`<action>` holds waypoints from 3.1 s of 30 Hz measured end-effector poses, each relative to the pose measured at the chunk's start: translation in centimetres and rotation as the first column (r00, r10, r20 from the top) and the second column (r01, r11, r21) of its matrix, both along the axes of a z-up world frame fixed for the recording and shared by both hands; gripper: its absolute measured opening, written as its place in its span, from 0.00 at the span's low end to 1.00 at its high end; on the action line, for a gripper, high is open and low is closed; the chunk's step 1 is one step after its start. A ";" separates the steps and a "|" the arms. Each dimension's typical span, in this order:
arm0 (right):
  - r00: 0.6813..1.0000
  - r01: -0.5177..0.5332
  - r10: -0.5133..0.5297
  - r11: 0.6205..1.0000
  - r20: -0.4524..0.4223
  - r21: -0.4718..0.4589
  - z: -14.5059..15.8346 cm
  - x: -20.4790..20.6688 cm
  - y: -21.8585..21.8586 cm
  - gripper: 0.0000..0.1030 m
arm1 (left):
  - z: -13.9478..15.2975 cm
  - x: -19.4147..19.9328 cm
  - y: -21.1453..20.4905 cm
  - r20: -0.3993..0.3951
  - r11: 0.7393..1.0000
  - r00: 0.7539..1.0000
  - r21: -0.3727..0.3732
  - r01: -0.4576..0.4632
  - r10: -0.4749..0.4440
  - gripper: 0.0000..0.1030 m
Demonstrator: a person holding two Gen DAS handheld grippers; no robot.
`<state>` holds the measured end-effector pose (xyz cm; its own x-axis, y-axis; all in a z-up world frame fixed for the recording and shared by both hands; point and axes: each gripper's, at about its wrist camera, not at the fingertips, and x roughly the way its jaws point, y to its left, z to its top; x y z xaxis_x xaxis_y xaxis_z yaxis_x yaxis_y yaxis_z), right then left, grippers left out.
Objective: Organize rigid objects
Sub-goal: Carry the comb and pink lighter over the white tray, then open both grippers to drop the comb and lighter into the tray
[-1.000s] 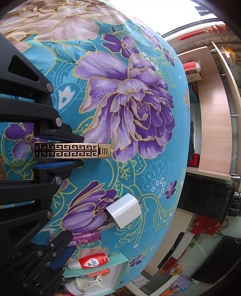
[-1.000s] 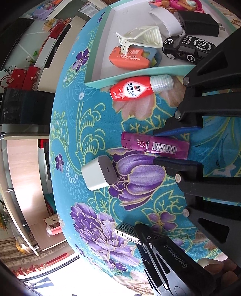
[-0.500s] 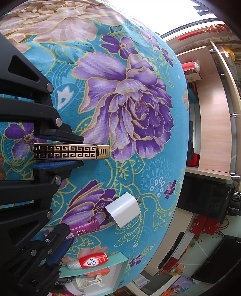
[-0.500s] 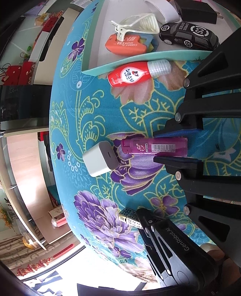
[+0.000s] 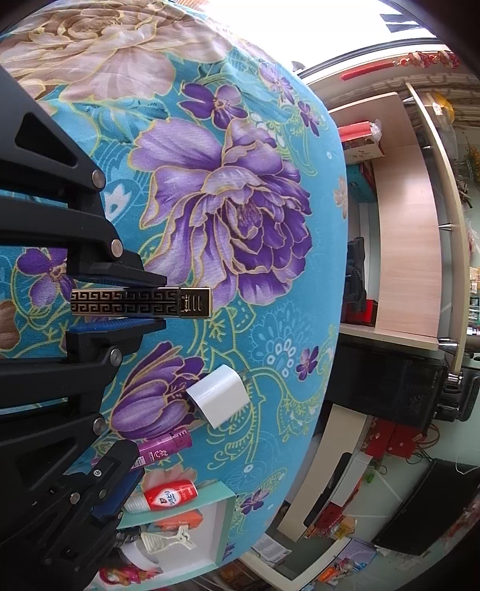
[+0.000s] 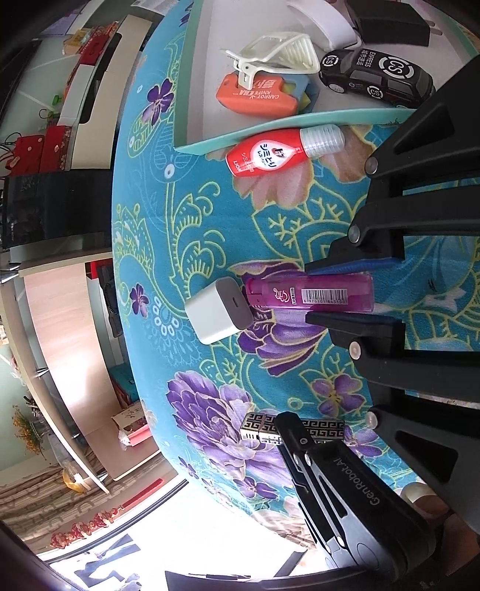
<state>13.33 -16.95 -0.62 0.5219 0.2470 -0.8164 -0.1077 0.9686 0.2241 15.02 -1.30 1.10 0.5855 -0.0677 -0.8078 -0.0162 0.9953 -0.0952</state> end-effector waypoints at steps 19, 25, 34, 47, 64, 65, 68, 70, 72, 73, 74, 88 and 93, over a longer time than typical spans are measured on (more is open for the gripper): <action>0.968 0.211 -0.211 0.977 0.134 0.017 4.5 -1.7 -7.5 0.19 | 5.2 -1.2 -6.1 0.137 0.984 0.977 -0.053 0.171 -0.162 0.16; 0.935 0.324 -0.323 0.946 0.146 0.020 5.1 -2.7 -12.0 0.19 | 5.6 -1.7 -10.3 0.143 0.963 0.955 -0.036 0.267 -0.260 0.16; 0.881 0.449 -0.448 0.893 0.153 0.031 5.6 -4.6 -17.4 0.19 | 5.3 -3.2 -16.8 0.133 0.905 0.898 -0.017 0.426 -0.420 0.16; 0.782 0.613 -0.605 0.790 0.148 -0.011 5.2 -7.6 -23.3 0.19 | 4.1 -6.2 -24.0 0.110 0.801 0.798 -0.017 0.598 -0.593 0.16; 0.742 0.670 -0.663 0.740 0.103 -0.063 3.8 -8.1 -25.2 0.20 | 2.6 -6.0 -25.0 0.063 0.795 0.794 -0.004 0.606 -0.605 0.18; 0.742 0.670 -0.663 0.740 0.102 -0.065 3.8 -8.1 -25.1 0.20 | 2.7 -6.0 -25.0 0.064 0.796 0.795 -0.004 0.605 -0.604 0.22; 0.743 0.669 -0.662 0.739 0.101 -0.073 3.9 -8.1 -25.0 0.20 | 3.1 -6.0 -24.7 0.078 0.799 0.797 -0.008 0.601 -0.599 0.45; 0.743 0.668 -0.661 0.740 0.103 -0.076 4.0 -8.1 -24.9 0.21 | 3.4 -6.1 -24.5 0.088 0.802 0.799 -0.001 0.598 -0.595 0.47; 0.745 0.666 -0.659 0.742 0.106 -0.076 4.1 -8.0 -24.8 0.22 | 3.6 -6.1 -24.3 0.093 0.804 0.800 0.000 0.595 -0.593 0.47; 0.746 0.665 -0.657 0.742 0.107 -0.078 4.2 -8.0 -24.8 0.23 | 3.7 -6.0 -24.2 0.094 0.805 0.801 -0.001 0.593 -0.591 0.47; 0.747 0.664 -0.656 0.743 0.110 -0.081 4.3 -8.0 -24.7 0.25 | 3.8 -6.0 -24.1 0.095 0.807 0.803 -0.003 0.591 -0.588 0.47; 0.762 0.644 -0.633 0.762 0.135 -0.060 5.7 -8.0 -23.6 0.46 | 6.5 -4.9 -19.5 0.169 0.867 0.857 -0.021 0.497 -0.487 0.64; 0.775 0.628 -0.615 0.775 0.147 -0.066 6.2 -7.7 -22.7 0.48 | 6.6 -3.8 -17.3 0.171 0.902 0.891 -0.031 0.431 -0.420 0.66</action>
